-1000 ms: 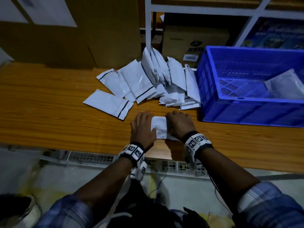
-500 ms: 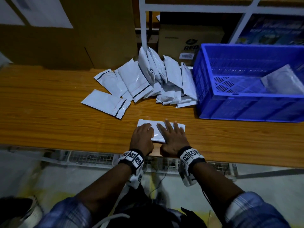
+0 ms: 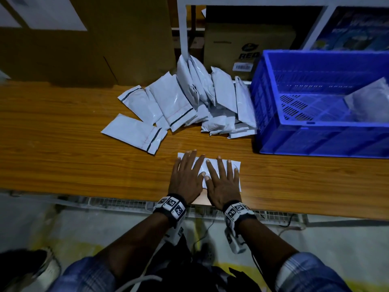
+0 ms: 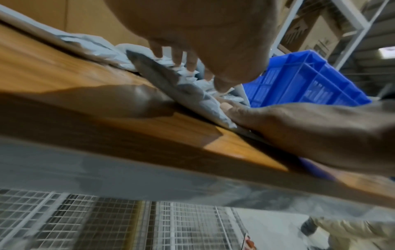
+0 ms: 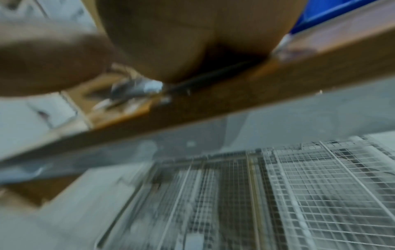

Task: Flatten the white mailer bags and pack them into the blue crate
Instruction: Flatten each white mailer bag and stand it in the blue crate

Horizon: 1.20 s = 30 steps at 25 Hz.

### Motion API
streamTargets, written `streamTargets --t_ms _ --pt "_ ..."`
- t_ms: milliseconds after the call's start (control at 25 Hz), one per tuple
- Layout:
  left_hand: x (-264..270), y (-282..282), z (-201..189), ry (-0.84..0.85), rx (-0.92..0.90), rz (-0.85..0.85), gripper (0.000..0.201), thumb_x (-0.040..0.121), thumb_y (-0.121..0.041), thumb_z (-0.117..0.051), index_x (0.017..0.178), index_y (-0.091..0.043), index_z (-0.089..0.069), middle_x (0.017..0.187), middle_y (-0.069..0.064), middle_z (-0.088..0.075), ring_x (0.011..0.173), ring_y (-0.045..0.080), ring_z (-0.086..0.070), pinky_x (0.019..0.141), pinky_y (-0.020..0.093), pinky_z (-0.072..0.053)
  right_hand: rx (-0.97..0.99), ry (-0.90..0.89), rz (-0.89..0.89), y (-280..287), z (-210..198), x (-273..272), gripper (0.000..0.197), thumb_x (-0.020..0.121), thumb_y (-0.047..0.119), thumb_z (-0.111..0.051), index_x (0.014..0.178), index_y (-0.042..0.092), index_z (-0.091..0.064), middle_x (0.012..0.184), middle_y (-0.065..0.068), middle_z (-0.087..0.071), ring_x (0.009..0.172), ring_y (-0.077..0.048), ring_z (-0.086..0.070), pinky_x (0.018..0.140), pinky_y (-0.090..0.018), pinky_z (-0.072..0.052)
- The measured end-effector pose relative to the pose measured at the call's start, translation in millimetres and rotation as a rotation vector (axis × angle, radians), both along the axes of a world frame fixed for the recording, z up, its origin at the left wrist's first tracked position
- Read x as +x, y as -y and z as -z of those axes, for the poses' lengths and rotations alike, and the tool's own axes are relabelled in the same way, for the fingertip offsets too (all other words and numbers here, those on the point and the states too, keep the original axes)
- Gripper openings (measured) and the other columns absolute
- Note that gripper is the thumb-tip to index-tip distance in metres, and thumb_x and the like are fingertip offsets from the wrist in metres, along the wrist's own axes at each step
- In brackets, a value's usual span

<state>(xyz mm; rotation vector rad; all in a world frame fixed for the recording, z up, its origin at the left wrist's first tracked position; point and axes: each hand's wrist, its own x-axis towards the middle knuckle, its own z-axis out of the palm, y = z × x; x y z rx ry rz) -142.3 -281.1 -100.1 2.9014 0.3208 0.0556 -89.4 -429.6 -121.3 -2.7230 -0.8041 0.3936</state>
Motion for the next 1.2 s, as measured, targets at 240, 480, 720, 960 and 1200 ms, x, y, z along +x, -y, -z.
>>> streamTargets --t_ms 240,480,720,960,1200 --pt "-5 6 22 -0.084 0.022 0.001 0.059 0.107 -0.042 -0.026 0.160 -0.021 -0.011 0.168 0.001 -0.001 0.155 0.023 0.004 0.123 0.048 -0.003 -0.030 -0.031 -0.029 -1 -2 5 0.056 0.102 0.051 -0.008 0.155 0.041 0.007 0.162 0.004 0.022 0.148 -0.026 0.024 0.118 -0.048 0.017" --pt "-2 3 29 -0.119 -0.076 -0.009 0.060 0.104 -0.045 -0.010 0.160 -0.027 -0.007 0.168 -0.003 0.002 0.154 0.018 0.009 0.125 0.045 -0.004 -0.045 -0.121 -0.023 -1 -11 12 0.057 0.100 0.054 -0.009 0.154 0.044 0.007 0.161 0.006 0.025 0.146 -0.023 0.029 0.117 -0.047 0.019" --pt "-5 4 30 -0.103 -0.100 -0.024 0.057 0.106 -0.042 -0.018 0.160 -0.028 -0.007 0.168 -0.003 0.001 0.154 0.016 0.009 0.125 0.046 -0.005 0.017 0.042 -0.001 -8 -10 2 0.054 0.103 0.045 -0.014 0.156 0.039 -0.005 0.163 0.003 0.016 0.149 -0.026 0.020 0.120 -0.051 0.007" --pt "-8 2 35 -0.089 -0.065 0.001 0.059 0.105 -0.042 -0.020 0.160 -0.027 -0.006 0.168 -0.002 0.003 0.154 0.019 0.011 0.125 0.046 -0.004 -0.029 0.049 0.029 -8 0 -6 0.055 0.103 0.045 -0.011 0.156 0.039 0.001 0.164 0.001 0.016 0.149 -0.026 0.019 0.121 -0.048 0.007" --pt "-1 5 23 -0.050 -0.036 -0.006 0.058 0.105 -0.048 -0.016 0.159 -0.028 -0.012 0.167 0.000 0.001 0.155 0.023 0.006 0.124 0.048 0.000 -0.076 -0.076 -0.022 -7 -6 9 0.055 0.102 0.047 -0.009 0.154 0.041 0.010 0.160 0.004 0.027 0.147 -0.025 0.026 0.118 -0.048 0.014"
